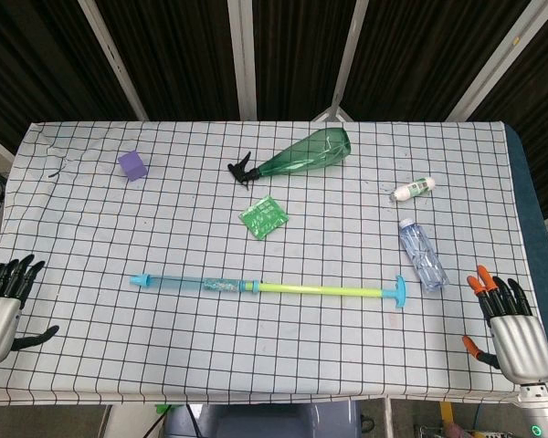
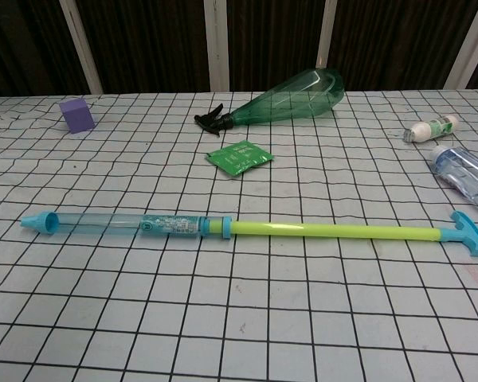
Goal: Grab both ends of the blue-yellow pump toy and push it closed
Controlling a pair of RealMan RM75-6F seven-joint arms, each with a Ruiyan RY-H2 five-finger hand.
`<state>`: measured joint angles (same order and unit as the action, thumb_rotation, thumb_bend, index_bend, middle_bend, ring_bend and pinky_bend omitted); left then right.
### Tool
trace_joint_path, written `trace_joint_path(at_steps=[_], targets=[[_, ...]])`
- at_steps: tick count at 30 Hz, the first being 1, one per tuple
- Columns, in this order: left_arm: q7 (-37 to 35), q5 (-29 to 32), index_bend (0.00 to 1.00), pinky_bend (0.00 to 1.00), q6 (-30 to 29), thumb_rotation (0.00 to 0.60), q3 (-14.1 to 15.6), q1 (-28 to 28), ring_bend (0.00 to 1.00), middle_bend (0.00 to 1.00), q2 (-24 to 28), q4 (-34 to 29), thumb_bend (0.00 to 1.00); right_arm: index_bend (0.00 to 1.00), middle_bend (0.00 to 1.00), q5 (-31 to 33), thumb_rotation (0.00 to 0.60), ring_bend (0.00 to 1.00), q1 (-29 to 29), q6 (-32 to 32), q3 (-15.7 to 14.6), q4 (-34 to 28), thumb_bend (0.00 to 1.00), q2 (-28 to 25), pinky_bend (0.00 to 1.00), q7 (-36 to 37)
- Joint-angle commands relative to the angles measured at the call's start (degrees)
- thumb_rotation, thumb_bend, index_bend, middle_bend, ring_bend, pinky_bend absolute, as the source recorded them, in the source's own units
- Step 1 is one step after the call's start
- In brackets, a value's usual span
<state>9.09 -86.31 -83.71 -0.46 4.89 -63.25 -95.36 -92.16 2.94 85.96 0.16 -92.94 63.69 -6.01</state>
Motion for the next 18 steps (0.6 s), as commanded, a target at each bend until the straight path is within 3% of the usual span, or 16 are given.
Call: trace_joint_path(at_steps=[1, 18], targets=[[-0.3, 0.2, 0.00, 0.00, 0.1, 0.600, -0.1, 0.0, 0.00, 0.00, 0.1, 0.0, 0.00, 0.00, 0.00, -0.2, 0.600, 0.00, 0.0, 0.0, -0.1, 0.0, 0.26, 0.1, 0.00, 0.2], [-0.9, 0.6, 0.00, 0.00, 0.6, 0.600, -0.1, 0.2, 0.00, 0.00, 0.4, 0.0, 0.00, 0.00, 0.00, -0.8, 0.600, 0.00, 0.1, -0.2, -0.5, -0.5, 0.27, 0.2, 0.00, 0.4]])
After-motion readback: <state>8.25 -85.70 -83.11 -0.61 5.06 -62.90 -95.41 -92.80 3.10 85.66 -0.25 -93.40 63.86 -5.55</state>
